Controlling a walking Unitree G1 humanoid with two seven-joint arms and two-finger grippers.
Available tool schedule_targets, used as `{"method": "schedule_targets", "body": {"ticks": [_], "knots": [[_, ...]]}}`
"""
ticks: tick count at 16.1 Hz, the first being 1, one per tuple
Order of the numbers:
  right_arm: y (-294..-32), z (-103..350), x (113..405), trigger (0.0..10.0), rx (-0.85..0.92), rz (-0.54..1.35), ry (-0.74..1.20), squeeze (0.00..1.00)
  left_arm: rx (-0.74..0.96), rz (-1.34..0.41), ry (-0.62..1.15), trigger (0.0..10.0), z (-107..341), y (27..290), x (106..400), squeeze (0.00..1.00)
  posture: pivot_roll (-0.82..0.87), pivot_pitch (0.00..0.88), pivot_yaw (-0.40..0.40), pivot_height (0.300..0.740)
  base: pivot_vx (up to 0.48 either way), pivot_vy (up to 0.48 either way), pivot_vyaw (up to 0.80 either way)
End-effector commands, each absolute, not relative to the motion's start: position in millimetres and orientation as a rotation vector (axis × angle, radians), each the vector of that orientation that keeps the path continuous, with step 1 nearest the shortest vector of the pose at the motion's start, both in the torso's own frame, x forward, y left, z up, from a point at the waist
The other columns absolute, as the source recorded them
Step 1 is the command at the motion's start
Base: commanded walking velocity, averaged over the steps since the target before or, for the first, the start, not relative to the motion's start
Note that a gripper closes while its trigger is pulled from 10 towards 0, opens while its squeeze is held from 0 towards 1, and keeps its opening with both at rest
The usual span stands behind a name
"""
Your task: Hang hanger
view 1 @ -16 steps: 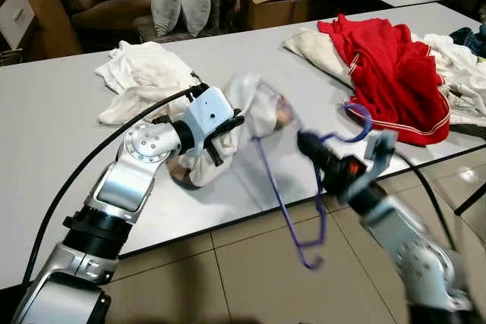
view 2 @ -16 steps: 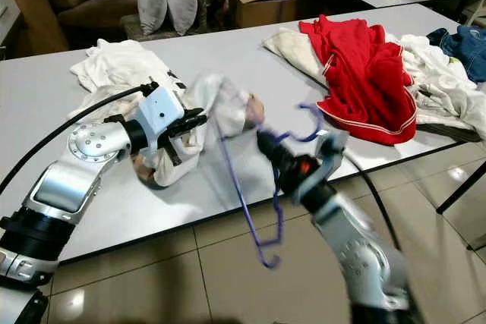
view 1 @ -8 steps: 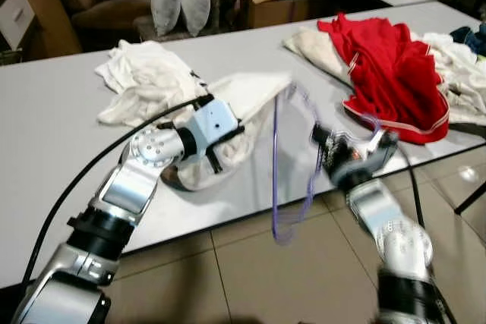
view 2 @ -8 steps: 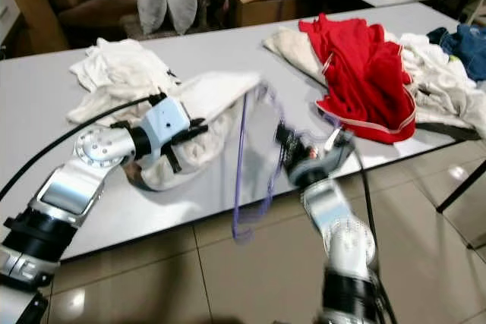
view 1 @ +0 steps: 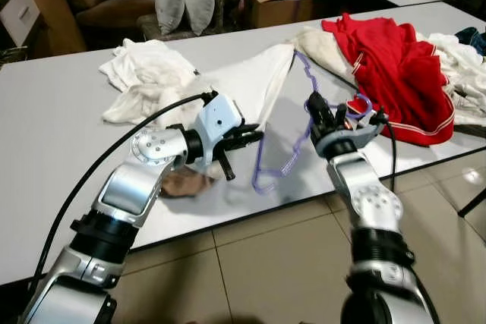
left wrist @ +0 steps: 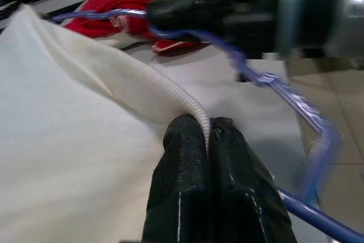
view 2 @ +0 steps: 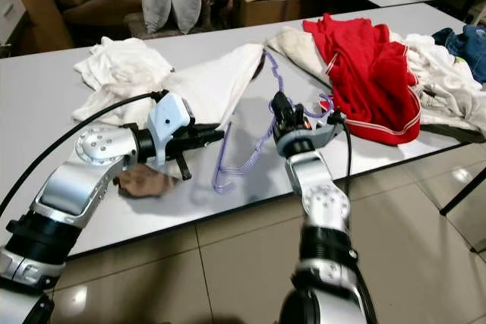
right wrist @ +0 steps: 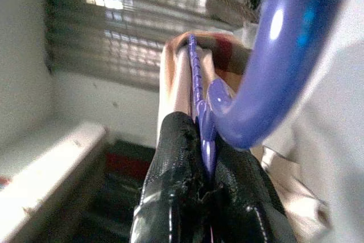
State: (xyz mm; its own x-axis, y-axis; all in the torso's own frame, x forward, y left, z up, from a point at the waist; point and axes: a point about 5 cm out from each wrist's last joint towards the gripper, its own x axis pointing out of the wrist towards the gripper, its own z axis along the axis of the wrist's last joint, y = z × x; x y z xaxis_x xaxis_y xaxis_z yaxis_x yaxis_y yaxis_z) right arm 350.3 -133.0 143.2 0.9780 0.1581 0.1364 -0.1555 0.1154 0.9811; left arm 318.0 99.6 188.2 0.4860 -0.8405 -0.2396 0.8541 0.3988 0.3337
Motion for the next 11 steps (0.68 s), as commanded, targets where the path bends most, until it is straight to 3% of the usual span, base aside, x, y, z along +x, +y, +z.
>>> {"method": "schedule_targets", "body": {"ticks": [1,6,11], "knots": [[-142.1,156.5,355.8,10.0,1.507,0.196,-0.112,0.0,0.464,-1.123,0.052,0.0,188.3,97.3,316.3,0.0,-0.19,0.0,0.021,0.74,0.0,0.0,0.0],[-140.2,158.0,359.9,10.0,1.547,0.209,-0.114,0.0,0.588,-0.944,0.119,0.0,171.9,125.9,337.8,0.0,-0.18,0.0,0.026,0.74,0.0,0.0,0.0],[-150.4,155.3,362.1,10.0,1.571,0.139,-0.153,0.0,0.527,-0.994,0.164,0.0,171.6,140.5,337.4,0.0,-0.19,0.0,0.032,0.74,0.0,0.0,0.0]]}}
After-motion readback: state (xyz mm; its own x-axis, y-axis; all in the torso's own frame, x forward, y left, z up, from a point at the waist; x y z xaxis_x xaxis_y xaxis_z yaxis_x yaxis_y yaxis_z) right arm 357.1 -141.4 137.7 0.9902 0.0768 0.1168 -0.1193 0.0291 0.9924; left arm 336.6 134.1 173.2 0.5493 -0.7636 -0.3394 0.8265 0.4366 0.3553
